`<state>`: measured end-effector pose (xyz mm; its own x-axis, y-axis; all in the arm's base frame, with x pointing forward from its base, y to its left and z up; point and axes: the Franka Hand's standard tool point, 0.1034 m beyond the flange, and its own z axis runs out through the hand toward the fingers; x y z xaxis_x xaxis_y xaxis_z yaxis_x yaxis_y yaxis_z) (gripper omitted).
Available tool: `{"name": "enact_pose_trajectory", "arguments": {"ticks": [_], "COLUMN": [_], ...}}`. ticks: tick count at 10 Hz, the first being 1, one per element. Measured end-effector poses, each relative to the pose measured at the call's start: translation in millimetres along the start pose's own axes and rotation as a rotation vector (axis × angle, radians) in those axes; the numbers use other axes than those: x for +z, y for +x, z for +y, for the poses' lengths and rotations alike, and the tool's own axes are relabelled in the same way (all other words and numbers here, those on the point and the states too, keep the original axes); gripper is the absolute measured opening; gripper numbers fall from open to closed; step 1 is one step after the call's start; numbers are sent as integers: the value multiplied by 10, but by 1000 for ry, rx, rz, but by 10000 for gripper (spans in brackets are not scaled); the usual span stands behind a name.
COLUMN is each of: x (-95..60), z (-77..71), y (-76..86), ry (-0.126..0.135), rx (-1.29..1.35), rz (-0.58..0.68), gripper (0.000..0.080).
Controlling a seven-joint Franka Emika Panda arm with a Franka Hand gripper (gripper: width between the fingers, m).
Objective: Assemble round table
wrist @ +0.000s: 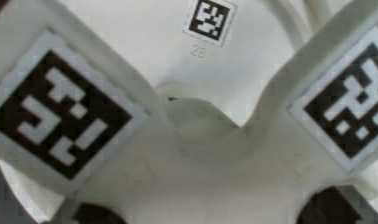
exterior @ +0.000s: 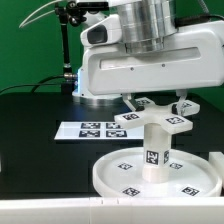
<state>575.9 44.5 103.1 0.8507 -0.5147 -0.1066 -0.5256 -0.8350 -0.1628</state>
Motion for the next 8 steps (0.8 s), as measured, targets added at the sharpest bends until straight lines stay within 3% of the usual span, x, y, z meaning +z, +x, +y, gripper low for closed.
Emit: {"name": "enact_pose_trajectory", "arguments": {"ticks": [8], "x": [7], "z": [7], "y": [24], "ry": [62], "rx": [665], "rz": [28], "gripper": [449]}}
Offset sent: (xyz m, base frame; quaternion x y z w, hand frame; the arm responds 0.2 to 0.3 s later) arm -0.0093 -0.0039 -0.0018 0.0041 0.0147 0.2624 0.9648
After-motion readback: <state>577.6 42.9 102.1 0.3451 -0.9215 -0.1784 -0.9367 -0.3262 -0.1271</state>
